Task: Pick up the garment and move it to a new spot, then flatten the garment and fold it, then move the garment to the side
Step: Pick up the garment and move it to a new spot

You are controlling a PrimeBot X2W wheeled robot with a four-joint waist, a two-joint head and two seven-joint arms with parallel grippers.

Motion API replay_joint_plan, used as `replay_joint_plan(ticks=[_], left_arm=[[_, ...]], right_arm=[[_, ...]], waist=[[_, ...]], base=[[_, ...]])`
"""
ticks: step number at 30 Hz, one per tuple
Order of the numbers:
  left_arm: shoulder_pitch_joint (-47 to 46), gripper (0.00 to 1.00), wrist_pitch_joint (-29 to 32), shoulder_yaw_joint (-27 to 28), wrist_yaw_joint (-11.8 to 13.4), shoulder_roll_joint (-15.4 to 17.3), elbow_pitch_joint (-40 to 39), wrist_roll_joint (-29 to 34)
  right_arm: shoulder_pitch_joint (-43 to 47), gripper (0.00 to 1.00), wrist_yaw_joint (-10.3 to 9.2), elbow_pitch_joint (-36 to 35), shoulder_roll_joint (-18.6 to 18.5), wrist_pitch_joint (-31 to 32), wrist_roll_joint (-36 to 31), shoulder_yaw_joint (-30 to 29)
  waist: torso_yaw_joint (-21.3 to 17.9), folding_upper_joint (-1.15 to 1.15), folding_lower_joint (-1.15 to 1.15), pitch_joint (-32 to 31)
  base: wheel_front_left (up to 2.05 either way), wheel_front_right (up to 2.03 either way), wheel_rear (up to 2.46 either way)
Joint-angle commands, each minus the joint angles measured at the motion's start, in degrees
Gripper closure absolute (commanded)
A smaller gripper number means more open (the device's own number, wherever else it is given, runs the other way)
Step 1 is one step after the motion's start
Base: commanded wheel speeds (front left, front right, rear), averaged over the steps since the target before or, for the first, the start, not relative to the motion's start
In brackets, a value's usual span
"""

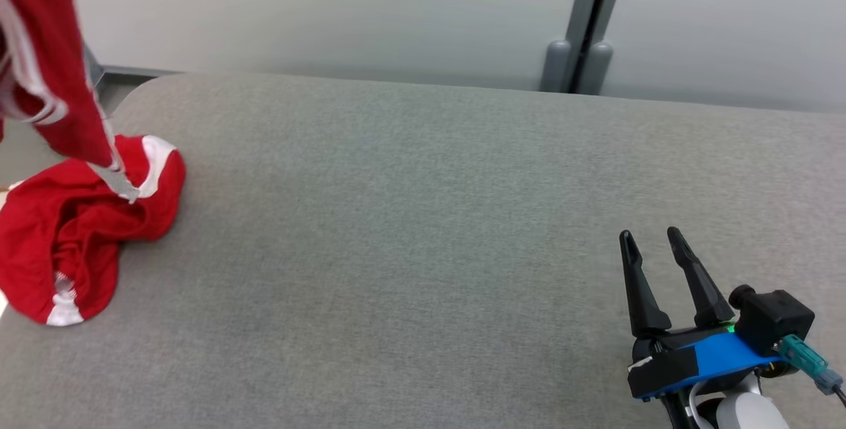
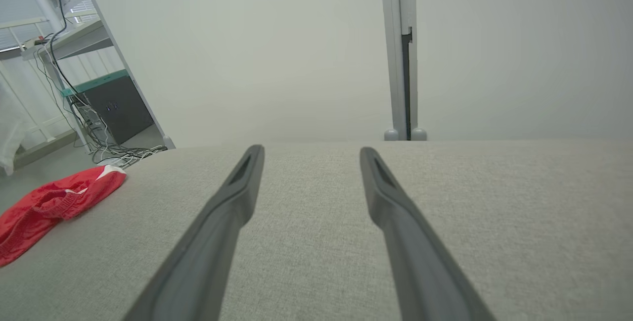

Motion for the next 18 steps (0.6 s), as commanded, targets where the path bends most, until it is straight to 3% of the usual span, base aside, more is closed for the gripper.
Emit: replay_joint_plan(ticks=[1, 10, 18], left_arm=[[-1.9, 1.00, 0.9, -1.0, -0.1, -1.1, -0.9, -0.3], [-9.1, 1.00, 3.6, -7.1, -1.1, -9.2, -6.5, -3.3], [-6.2, 1.00, 2.7, -12.6, -2.2, -14.1, -9.1, -5.1]], right_arm=[[0.5, 0.00, 0.01, 0.4, -0.3, -0.5, 0.5, 0.0], [-0.3, 0.00, 0.01, 1.3, -0.3, -1.4, 0.8, 0.0], [-1.2, 0.00, 0.01, 1.3, -0.2, -1.6, 1.0, -0.6]], waist=[[-1.4, 0.01, 0.01, -1.1], [-9.3, 0.01, 0.01, -1.5], [-17.7, 0.01, 0.01, 0.2]], base=[[0.00, 0.00, 0.00], [0.00, 0.00, 0.00], [0.00, 0.00, 0.00]])
